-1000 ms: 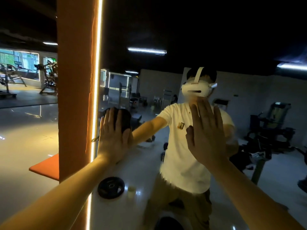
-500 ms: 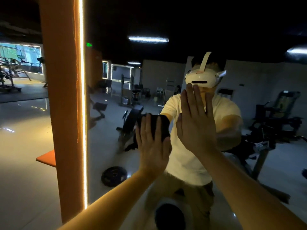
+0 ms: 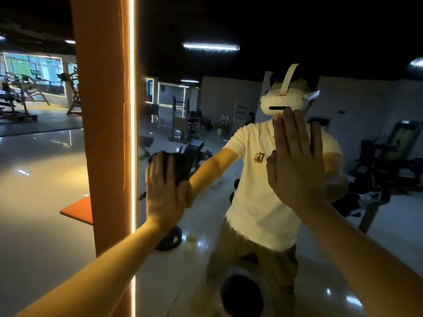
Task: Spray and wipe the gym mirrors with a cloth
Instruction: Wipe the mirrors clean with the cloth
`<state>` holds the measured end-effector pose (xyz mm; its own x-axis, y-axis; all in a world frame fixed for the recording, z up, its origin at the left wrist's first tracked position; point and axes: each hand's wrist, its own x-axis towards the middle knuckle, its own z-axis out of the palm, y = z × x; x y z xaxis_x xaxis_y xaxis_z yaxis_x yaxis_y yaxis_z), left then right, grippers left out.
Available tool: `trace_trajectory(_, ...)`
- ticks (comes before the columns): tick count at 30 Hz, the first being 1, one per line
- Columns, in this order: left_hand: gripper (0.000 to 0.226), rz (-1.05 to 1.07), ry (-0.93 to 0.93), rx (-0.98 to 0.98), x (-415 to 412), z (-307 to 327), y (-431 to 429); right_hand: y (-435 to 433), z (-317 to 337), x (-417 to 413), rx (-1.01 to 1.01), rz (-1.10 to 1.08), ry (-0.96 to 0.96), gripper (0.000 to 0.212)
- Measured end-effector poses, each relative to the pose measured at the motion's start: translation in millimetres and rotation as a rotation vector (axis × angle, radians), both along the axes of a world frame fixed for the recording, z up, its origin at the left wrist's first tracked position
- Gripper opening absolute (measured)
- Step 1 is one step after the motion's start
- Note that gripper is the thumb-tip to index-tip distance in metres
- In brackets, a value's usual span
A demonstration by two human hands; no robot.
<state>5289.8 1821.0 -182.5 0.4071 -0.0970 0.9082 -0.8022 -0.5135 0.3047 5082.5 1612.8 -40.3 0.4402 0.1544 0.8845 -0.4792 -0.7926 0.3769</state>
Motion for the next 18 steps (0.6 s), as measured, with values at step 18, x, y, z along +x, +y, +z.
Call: trace_trajectory(18, 0.063, -0.140, -0.128, 0.135, -121, -7, -112, -1, -1, -3, -0.010, 0.017, 0.025, 0.064)
